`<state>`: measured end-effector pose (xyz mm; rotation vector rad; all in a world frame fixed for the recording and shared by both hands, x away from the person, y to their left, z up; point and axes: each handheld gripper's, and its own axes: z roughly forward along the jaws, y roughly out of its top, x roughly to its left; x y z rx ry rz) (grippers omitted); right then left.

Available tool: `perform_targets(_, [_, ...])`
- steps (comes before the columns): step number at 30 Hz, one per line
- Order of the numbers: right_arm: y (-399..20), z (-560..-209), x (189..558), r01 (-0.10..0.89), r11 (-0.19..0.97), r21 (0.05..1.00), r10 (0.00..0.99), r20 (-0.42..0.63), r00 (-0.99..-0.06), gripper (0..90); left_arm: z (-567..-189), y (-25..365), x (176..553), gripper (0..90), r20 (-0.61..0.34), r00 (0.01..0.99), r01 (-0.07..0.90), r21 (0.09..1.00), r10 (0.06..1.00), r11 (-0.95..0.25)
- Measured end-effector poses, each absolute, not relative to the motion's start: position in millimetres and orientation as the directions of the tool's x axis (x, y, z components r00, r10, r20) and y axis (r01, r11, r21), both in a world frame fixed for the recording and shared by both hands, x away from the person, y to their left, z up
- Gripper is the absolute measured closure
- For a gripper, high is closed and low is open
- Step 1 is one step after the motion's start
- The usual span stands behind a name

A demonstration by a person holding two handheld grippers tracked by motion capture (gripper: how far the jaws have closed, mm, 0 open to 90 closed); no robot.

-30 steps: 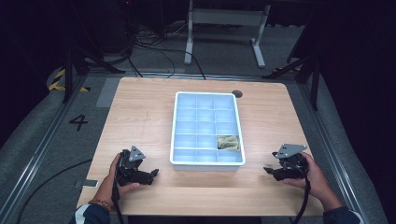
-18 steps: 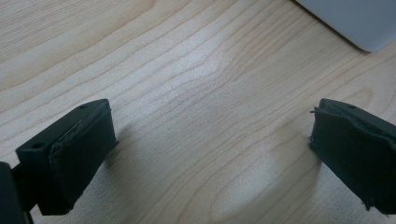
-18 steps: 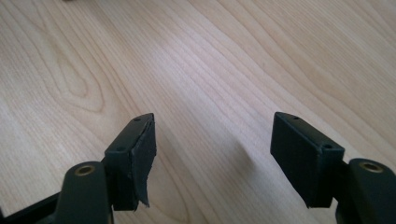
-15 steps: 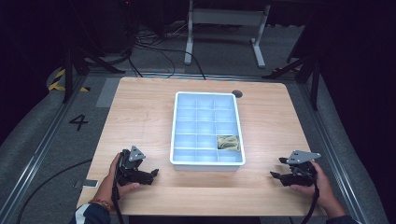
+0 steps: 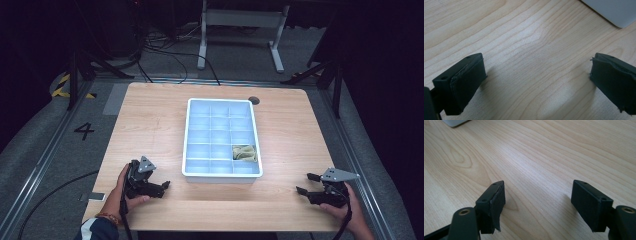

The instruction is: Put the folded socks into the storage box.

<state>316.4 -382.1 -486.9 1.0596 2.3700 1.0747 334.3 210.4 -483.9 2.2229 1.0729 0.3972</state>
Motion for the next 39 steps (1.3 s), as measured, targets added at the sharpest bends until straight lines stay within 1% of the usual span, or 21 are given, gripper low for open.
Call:
perform_targets(10, [-382.0,-487.1,316.8,0.512,0.417,0.751,0.769,0.009,-0.639,27.2,-483.6,210.5,333.9,0.4,0.001,0.621,0.594,0.653,0.784,-0.471])
perform_targets(11, [-382.1,-487.2,317.1,0.513,0.417,0.750,0.772,0.005,-0.635,25.4,-483.6,210.5,333.9,0.4,0.002,0.620,0.593,0.653,0.784,-0.471])
perform_targets(15, [-382.3,-487.3,316.9,0.519,0.412,0.749,0.779,0.007,-0.627,24.7,-483.7,210.4,334.0,0.4,0.001,0.621,0.593,0.653,0.784,-0.471])
perform_targets(39, [-381.9,-487.3,317.4,0.524,0.407,0.748,0.784,0.009,-0.621,23.0,-483.7,210.2,333.1,0.3,0.002,0.614,0.597,0.654,0.789,-0.465])
